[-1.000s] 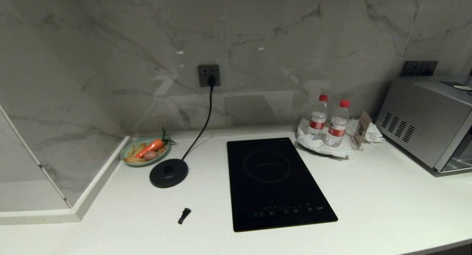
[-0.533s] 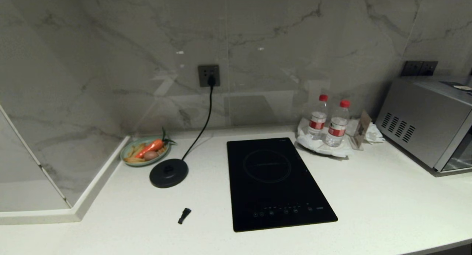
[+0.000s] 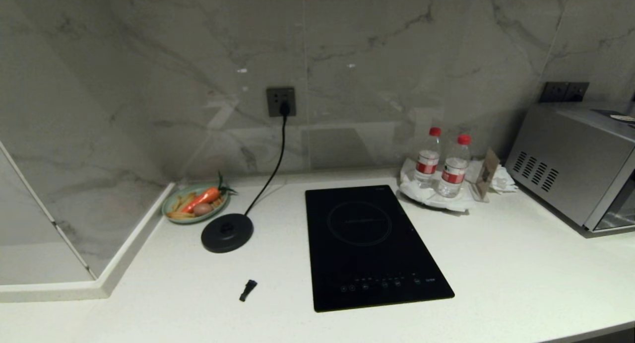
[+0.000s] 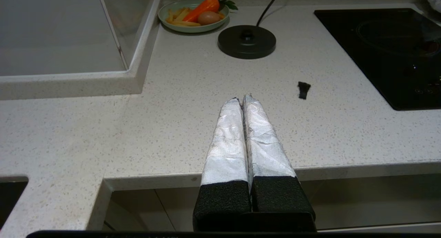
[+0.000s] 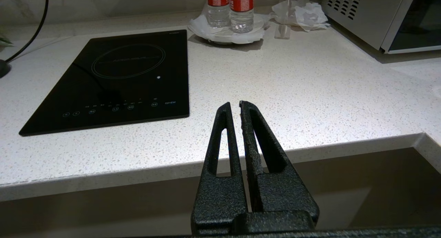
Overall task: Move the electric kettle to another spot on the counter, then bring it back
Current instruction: Grab the kettle
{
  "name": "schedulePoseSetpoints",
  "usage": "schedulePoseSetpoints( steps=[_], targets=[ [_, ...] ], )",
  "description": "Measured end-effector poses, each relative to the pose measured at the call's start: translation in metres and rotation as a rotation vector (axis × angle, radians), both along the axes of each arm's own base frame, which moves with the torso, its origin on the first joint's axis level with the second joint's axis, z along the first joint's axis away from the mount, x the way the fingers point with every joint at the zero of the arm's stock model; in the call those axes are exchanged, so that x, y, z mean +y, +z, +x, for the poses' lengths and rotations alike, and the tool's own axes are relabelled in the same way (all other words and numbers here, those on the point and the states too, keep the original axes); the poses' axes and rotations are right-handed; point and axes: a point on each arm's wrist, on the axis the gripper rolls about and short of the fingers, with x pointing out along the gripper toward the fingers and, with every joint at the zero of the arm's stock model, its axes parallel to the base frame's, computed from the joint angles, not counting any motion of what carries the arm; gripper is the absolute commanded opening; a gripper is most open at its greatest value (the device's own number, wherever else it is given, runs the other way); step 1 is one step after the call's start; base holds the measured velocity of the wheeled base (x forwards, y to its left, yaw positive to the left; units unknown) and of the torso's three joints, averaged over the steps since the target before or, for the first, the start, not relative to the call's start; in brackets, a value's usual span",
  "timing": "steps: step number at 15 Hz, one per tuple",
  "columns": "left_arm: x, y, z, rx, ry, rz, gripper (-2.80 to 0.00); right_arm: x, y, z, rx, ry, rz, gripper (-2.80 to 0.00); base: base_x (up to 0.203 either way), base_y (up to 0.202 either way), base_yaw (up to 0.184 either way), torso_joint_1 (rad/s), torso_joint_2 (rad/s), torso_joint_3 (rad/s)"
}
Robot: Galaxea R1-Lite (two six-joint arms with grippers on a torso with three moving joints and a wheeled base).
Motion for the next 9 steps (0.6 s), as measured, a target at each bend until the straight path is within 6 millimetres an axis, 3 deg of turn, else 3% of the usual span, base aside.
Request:
schedulePoseSetpoints(
  steps=[9],
  targets=[
    [0.0,0.0001,0.0,0.0,0.0,0.002,-2.8,0.0,0.0,0.0,0.0,0.0,0.0,-2.8,0.0,0.0,0.0,0.0,0.0,0.0]
  ],
)
